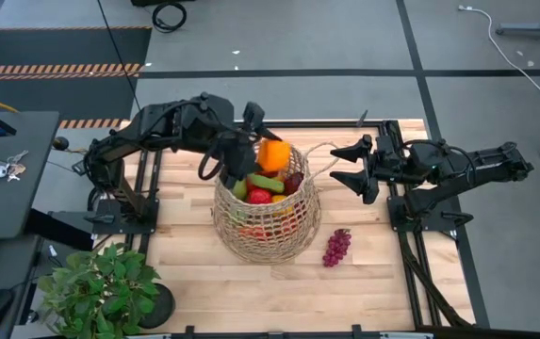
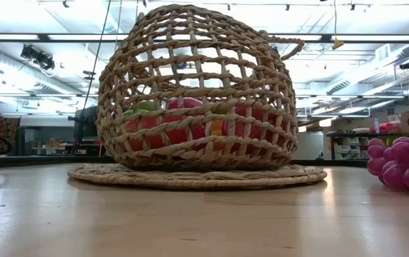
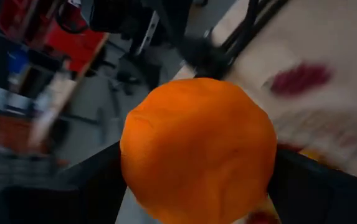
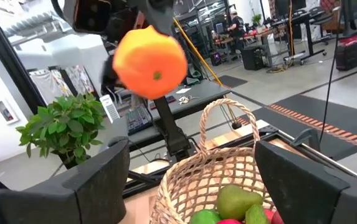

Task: Build produce basket
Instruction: Put the orange tangerine into the basket

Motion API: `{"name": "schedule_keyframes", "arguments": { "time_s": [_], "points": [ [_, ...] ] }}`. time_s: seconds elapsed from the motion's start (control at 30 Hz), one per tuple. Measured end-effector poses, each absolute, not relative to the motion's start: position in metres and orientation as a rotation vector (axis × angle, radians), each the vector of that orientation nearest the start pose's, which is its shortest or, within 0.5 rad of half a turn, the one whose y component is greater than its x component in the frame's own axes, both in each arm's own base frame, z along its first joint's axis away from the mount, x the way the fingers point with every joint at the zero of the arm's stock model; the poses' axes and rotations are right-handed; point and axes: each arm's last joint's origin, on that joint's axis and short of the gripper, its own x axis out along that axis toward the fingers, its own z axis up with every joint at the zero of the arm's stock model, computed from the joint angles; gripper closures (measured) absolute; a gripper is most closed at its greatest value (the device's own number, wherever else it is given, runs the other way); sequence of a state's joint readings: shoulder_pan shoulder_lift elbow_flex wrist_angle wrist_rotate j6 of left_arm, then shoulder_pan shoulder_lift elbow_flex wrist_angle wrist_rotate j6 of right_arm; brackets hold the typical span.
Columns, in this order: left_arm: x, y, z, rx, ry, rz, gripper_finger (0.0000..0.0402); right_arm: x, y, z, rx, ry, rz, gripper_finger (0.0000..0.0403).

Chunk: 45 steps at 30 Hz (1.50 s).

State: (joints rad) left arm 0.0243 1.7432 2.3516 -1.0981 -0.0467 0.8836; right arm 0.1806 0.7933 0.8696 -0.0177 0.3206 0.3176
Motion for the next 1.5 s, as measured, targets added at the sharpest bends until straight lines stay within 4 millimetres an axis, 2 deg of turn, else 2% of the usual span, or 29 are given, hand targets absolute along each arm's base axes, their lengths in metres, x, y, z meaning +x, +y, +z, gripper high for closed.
{"name": "schedule_keyframes", "arguments": {
  "time_s": [0.23,0.43,0.6,0.7,0.83,0.93,1.0,1.3,1.5],
  "points": [
    [0.317,0.006,0.508,1.239,0.566,-0.097,0.0074,0.168,0.021,0.376,0.332,-0.079,-0.130,0.0055],
    [0.316,0.006,0.508,1.372,0.646,-0.022,0.0074,0.168,0.021,0.376,0.325,-0.082,-0.155,0.0055],
    [0.316,0.006,0.508,1.353,0.655,-0.002,0.0074,0.168,0.021,0.376,0.325,-0.082,-0.156,0.0055],
    [0.319,0.007,0.506,1.169,0.648,0.060,0.0074,0.168,0.021,0.376,0.325,-0.082,-0.156,0.0055],
    [0.323,0.023,0.503,0.705,0.600,0.193,0.0074,0.168,0.021,0.376,0.325,-0.082,-0.156,0.0055],
    [0.324,0.038,0.505,0.385,0.512,0.119,0.0074,0.168,0.021,0.376,0.325,-0.083,-0.156,0.0055],
    [0.325,0.047,0.508,0.232,0.439,0.038,0.0074,0.168,0.021,0.376,0.325,-0.083,-0.156,0.0055],
    [0.325,0.071,0.536,-0.125,0.141,-0.249,0.0074,0.168,0.021,0.376,0.336,-0.085,-0.150,0.0055],
    [0.322,0.084,0.546,-0.241,0.063,-0.274,0.0074,0.168,0.021,0.380,0.347,-0.122,-0.125,0.0055]
  ]
}}
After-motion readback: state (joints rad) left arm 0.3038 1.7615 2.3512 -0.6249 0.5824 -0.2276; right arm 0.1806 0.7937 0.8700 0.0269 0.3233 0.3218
